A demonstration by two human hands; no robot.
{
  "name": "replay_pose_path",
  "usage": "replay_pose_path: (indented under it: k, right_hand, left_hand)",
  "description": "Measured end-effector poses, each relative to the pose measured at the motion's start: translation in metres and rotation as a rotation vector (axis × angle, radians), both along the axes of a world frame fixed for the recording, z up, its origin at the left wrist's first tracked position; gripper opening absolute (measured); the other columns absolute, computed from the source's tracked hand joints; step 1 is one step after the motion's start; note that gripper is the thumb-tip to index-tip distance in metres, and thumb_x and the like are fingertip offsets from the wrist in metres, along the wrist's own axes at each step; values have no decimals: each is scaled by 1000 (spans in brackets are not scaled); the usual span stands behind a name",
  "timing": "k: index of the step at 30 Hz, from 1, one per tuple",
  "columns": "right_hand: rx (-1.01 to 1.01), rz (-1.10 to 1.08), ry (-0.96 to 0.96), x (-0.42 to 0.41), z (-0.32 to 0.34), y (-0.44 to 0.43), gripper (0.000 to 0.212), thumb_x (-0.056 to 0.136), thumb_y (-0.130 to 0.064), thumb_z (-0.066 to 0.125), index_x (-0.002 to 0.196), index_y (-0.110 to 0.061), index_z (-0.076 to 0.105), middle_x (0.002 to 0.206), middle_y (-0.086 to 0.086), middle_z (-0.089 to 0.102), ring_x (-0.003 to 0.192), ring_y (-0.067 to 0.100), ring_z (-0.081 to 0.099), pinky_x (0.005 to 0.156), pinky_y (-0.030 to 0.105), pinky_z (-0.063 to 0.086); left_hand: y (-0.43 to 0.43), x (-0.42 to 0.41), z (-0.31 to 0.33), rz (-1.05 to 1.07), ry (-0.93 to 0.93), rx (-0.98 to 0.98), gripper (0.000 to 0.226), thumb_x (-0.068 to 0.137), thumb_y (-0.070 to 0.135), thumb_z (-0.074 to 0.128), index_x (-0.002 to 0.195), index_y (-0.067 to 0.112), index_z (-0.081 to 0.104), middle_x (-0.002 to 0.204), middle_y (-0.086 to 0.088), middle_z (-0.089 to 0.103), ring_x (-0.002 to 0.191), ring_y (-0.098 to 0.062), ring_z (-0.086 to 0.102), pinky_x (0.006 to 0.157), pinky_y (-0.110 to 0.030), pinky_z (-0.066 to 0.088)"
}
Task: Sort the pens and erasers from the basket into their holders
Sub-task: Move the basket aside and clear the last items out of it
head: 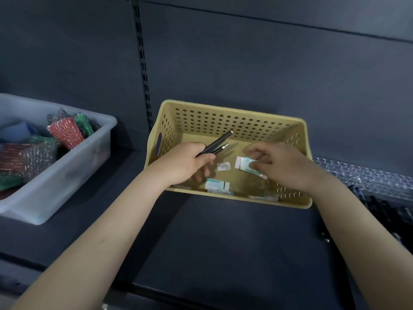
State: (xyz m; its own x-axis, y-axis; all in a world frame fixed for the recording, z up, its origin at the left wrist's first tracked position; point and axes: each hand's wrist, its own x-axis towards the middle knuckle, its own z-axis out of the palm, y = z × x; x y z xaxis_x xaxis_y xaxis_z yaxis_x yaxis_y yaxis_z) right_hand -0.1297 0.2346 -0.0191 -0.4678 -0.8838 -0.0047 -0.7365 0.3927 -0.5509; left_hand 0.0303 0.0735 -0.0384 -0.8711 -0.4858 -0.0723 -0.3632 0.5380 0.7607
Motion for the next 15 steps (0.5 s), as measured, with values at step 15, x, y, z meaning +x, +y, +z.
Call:
replay_pose_path:
  k: [15]
  right_hand:
    - [-703, -390, -320, -7, 32, 22, 18, 95, -14, 56, 100, -30, 62, 97, -3, 69, 72, 19, 70, 70, 37, 59]
  left_hand:
    - [22, -39, 60, 96, 351, 192, 26, 101, 30, 46, 99, 11, 64, 86, 1, 75, 71, -22, 71, 66, -34, 58]
